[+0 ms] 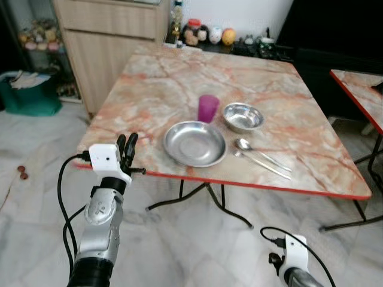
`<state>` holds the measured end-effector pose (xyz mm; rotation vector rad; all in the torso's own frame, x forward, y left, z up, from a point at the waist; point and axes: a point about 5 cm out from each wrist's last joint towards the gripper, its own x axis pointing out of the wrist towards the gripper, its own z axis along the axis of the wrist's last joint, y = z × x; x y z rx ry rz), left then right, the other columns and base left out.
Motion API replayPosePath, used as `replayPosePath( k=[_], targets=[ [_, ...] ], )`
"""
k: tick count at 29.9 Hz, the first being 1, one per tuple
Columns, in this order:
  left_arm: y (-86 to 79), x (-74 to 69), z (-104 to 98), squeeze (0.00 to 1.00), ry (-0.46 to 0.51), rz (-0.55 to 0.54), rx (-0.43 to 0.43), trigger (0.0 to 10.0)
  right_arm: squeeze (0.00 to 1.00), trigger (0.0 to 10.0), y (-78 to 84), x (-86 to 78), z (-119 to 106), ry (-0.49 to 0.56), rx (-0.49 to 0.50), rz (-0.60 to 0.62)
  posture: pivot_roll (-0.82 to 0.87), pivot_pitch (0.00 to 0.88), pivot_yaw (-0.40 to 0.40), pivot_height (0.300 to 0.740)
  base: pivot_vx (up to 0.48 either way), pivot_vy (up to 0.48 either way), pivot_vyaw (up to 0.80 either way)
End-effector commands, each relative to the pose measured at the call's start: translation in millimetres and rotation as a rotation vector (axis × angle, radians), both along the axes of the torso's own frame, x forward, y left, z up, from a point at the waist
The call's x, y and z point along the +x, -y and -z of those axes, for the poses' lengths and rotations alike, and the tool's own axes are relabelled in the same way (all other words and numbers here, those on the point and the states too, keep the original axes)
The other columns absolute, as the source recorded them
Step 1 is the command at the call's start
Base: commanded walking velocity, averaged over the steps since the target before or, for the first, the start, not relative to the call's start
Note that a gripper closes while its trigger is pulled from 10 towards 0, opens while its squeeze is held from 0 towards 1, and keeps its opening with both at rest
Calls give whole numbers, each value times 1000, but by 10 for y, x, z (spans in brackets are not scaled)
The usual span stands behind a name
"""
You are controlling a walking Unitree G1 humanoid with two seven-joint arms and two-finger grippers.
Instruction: Setting the table
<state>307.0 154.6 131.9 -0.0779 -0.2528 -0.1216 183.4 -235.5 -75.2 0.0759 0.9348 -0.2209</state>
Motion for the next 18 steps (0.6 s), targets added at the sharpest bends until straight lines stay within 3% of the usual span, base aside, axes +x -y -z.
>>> replayPosePath(
  k=[1,6,14,15,16,17,18],
  targets=[
    [-1,27,-62,0,7,7,35,10000,0,10000,6,70,-37,20,2,0,150,0,-117,740,322,0,0],
    [-35,30,-53,0,-17,-1,72,10000,0,10000,-16,69,-31,21,8,-2,153,0,-102,740,306,0,0],
    [-35,54,-25,0,-108,44,65,10000,0,10000,-85,58,-9,20,29,3,154,0,-71,740,0,0,0],
    [-13,59,-16,482,-128,68,55,10000,0,10000,-89,57,-7,20,30,4,153,0,-66,740,0,0,0],
    [1,62,-9,482,-141,84,48,10000,0,10000,-91,56,-6,20,31,5,153,0,-66,740,0,0,0],
    [23,61,-5,1000,-154,107,45,10000,0,10000,-95,54,-4,19,33,6,152,0,-64,740,0,0,0],
    [41,62,2,1000,-169,122,48,10000,0,10000,-97,53,-3,19,34,7,152,0,-63,740,0,0,0]
  ],
)
